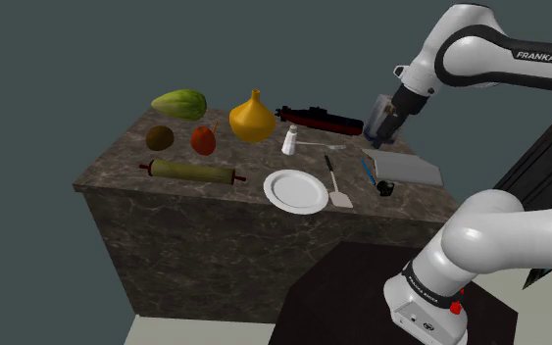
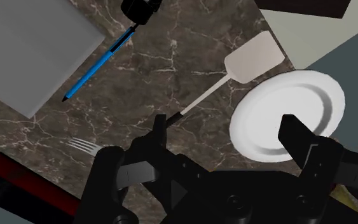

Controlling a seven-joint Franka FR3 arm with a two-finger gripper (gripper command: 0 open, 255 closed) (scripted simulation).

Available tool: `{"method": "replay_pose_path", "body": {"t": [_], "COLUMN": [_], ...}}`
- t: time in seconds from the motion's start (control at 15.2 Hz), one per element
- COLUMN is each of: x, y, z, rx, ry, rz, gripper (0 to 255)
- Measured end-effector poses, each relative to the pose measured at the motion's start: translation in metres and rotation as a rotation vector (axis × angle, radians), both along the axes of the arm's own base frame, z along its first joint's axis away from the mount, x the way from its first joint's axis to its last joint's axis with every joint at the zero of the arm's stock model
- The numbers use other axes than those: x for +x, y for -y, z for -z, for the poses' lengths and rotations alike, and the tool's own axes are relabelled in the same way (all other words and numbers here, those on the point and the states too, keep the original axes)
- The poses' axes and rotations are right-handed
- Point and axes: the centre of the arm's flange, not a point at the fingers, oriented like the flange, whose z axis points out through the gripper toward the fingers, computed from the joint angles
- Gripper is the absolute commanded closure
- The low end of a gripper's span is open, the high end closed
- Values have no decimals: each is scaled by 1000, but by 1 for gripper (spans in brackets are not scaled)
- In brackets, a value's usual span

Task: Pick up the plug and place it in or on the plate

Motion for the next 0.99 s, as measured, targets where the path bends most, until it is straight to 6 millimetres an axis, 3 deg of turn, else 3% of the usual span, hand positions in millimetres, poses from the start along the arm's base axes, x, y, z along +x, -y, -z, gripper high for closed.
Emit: {"method": "replay_pose_path", "body": {"t": [0.73, 0.99], "x": [-42, -45], "y": [64, 73], "z": [115, 137], "rx": [-38, -43], "ry": [-82, -91], "rz": [-113, -127], "gripper": [0, 0]}}
